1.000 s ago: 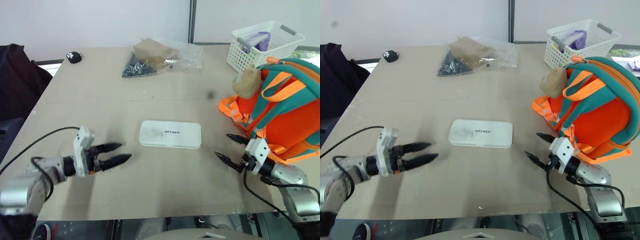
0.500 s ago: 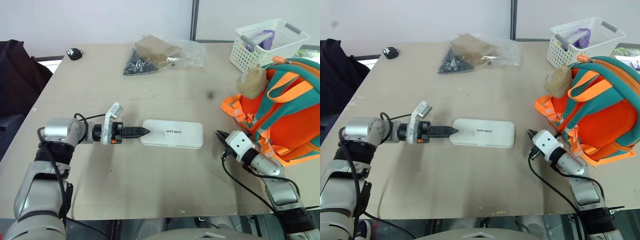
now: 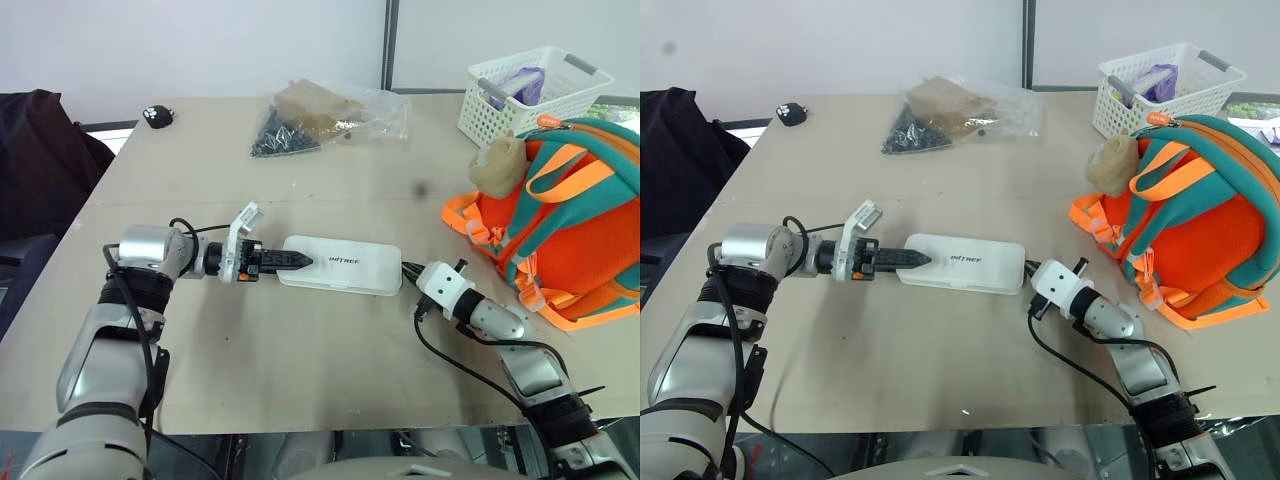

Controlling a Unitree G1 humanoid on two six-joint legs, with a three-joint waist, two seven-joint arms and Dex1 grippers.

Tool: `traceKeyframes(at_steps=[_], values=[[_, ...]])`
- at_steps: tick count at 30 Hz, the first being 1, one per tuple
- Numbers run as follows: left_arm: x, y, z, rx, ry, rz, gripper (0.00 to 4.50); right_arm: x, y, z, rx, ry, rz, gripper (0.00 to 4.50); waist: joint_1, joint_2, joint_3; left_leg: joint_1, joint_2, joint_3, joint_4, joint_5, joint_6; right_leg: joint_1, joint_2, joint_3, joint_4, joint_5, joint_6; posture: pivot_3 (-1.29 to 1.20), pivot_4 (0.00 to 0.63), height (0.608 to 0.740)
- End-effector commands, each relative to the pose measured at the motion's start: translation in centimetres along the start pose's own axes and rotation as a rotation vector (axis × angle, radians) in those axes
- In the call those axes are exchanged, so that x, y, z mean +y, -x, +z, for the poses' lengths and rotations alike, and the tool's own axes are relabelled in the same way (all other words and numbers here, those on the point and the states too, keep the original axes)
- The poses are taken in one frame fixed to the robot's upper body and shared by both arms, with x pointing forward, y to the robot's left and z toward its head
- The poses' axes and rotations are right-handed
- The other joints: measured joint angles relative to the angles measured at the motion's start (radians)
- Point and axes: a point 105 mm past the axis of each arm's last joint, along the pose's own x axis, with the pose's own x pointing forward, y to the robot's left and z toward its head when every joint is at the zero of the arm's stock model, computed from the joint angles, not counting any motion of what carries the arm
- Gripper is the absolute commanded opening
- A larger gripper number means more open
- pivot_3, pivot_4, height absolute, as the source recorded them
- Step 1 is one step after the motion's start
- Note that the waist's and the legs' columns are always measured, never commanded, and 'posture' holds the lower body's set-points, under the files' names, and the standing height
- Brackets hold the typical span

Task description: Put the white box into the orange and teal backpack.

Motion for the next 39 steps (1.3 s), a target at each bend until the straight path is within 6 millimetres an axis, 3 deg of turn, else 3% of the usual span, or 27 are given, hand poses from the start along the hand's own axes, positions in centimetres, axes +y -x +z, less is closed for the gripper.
traceKeyframes(at_steps=[1,2,4,8,10,11,15,18,23,26,28,31,34,38,39], values=[[1.0,-2.1,-2.6,0.072,0.044,0.005,4.50,-0.4,-0.5,1.7,-0.060,0.007,0.001,0.08,0.004,0.001,-0.001,0.000,0.000,0.000,0.000,0.000,0.000,0.000,0.000,0.000,0.000,0.000,0.000,0.00,0.150,0.725],[0.9,-2.1,-2.6,0.061,0.048,-0.002,3.99,-0.4,-0.5,1.7,-0.061,0.004,0.000,0.00,0.005,0.001,-0.001,-0.001,-0.001,-0.001,0.000,0.000,0.000,0.000,-0.001,0.000,0.000,0.000,0.000,0.00,0.150,0.725],[1.0,-2.1,-2.9,0.051,0.052,-0.004,3.60,-0.3,-0.4,1.7,-0.067,-0.008,-0.002,0.00,0.004,0.001,-0.001,-0.001,-0.001,-0.002,0.000,0.000,0.000,0.000,-0.002,0.000,0.000,0.000,0.000,0.00,0.150,0.725],[0.9,-2.1,-2.8,0.007,0.085,-0.017,1.96,-0.4,0.0,1.9,-0.081,-0.023,-0.025,0.00,0.004,-0.001,-0.001,-0.003,-0.001,-0.004,0.000,0.000,0.000,-0.001,-0.002,0.000,-0.001,0.000,0.000,0.00,0.150,0.725],[1.0,-2.1,-2.8,-0.016,0.102,-0.019,1.33,-0.6,0.5,1.8,-0.088,-0.026,-0.045,0.00,0.006,-0.008,-0.003,-0.005,-0.001,-0.007,0.001,0.000,0.000,-0.001,-0.002,-0.003,-0.002,0.000,0.000,0.00,0.150,0.725],[1.1,-2.2,-2.8,-0.024,0.107,-0.019,1.24,-0.7,0.8,1.8,-0.092,-0.024,-0.057,0.00,0.006,-0.008,-0.003,-0.005,-0.001,-0.007,0.001,0.000,0.000,-0.001,-0.002,-0.003,-0.002,0.000,0.000,0.00,0.150,0.725],[0.9,-2.2,-2.2,-0.109,0.116,-0.046,1.16,-1.6,3.9,3.3,-0.200,0.010,-0.150,0.00,0.005,-0.008,-0.003,-0.004,-0.001,-0.007,0.001,0.000,0.000,-0.001,-0.002,-0.002,-0.002,0.000,0.000,0.00,0.150,0.725],[-0.3,-1.5,-1.5,-0.195,0.120,-0.113,1.16,-1.9,7.5,4.5,-0.264,0.031,-0.241,0.78,0.004,-0.009,-0.003,-0.005,-0.001,-0.007,0.001,0.000,0.000,-0.001,-0.003,-0.002,-0.002,0.000,0.000,0.00,0.150,0.725],[-2.1,-0.7,-1.3,-0.269,0.013,-0.144,1.16,-2.9,13.1,7.9,-0.341,0.137,-0.501,3.08,-0.007,-0.009,-0.002,-0.005,0.001,-0.006,0.000,0.000,-0.001,-0.003,-0.007,-0.002,-0.001,0.000,0.000,0.00,0.150,0.725],[-3.0,-0.9,-0.6,-0.307,-0.061,-0.139,1.16,-4.3,15.4,7.8,-0.321,0.041,-0.718,4.43,-0.003,-0.009,-0.002,-0.004,0.002,-0.005,-0.001,0.001,-0.003,-0.003,-0.006,-0.001,0.000,0.000,0.000,0.00,0.150,0.725],[-4.6,-0.7,0.6,-0.371,-0.122,-0.190,1.16,-5.4,16.4,6.7,-0.294,-0.102,-0.863,4.48,0.000,-0.009,-0.002,-0.004,0.002,-0.006,-0.001,0.002,-0.005,-0.002,-0.006,-0.001,0.000,0.000,0.000,0.00,0.150,0.725],[-6.1,-0.3,1.5,-0.425,-0.162,-0.241,1.16,-6.0,14.8,6.7,-0.349,-0.297,-0.827,4.48,-0.003,-0.010,-0.001,-0.005,0.002,-0.006,0.000,0.003,-0.006,-0.003,-0.006,-0.002,0.000,0.001,-0.002,0.00,0.150,0.725],[-7.0,0.0,1.9,-0.430,-0.223,-0.253,1.16,-8.4,13.1,6.5,-0.398,-0.485,-0.829,4.48,-0.011,-0.010,-0.001,-0.004,0.002,-0.004,-0.001,0.003,-0.006,-0.004,-0.005,0.000,0.000,0.002,-0.003,0.00,0.150,0.725],[-6.9,0.8,3.1,-0.469,-0.266,-0.202,1.16,-12.4,12.2,6.2,-0.452,-0.608,-0.900,4.48,-0.005,-0.009,0.000,-0.005,0.002,-0.005,-0.001,0.003,-0.007,-0.005,-0.004,-0.001,0.001,0.002,-0.004,0.00,0.150,0.725],[-7.0,1.0,3.3,-0.477,-0.277,-0.197,1.16,-13.1,12.2,6.5,-0.473,-0.622,-0.903,4.24,-0.005,-0.009,0.001,-0.005,0.003,-0.005,-0.001,0.004,-0.007,-0.005,-0.003,-0.001,0.001,0.002,-0.004,0.00,0.150,0.725]])
